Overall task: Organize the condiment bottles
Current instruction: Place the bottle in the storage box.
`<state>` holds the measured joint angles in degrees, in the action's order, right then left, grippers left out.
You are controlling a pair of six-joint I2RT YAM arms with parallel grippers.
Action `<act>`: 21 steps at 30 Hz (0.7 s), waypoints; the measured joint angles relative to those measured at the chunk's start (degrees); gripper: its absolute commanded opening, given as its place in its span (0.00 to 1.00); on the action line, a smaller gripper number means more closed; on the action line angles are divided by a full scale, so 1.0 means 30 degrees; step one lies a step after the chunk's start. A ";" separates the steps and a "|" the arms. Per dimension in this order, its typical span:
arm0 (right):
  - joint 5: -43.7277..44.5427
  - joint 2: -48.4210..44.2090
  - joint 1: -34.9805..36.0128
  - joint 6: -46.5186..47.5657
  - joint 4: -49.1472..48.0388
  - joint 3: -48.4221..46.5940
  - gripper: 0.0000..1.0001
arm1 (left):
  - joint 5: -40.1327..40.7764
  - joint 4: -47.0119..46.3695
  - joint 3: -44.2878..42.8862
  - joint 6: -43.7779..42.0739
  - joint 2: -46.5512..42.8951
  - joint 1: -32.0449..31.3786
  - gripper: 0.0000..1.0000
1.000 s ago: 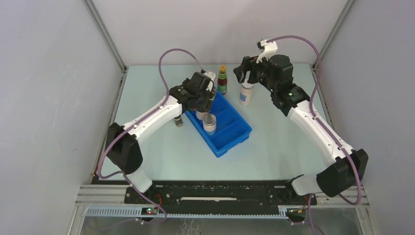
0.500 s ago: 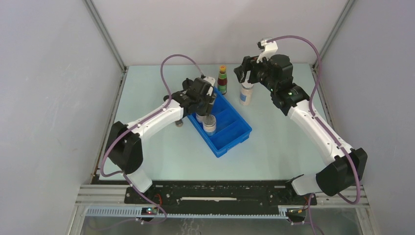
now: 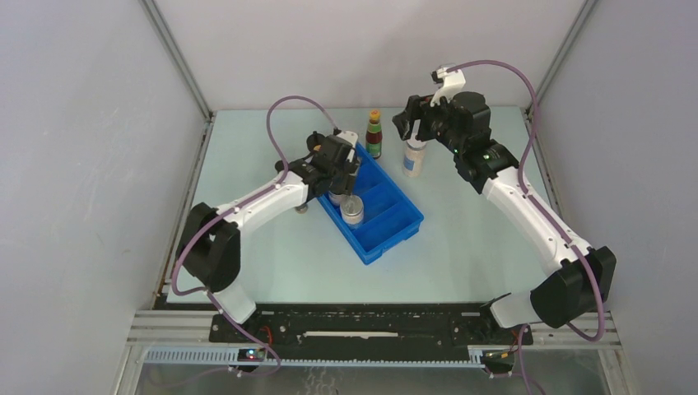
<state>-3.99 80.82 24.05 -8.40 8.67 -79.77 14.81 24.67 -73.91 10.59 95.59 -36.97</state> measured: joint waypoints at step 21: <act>-0.0138 0.0066 0.0000 -0.0029 -0.0277 0.0124 0.79 | 0.0430 -0.0109 0.0168 0.0554 -0.0007 0.0036 0.75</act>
<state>-4.40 81.01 24.05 -8.49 7.84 -79.40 16.10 24.34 -73.41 12.25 95.57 -36.86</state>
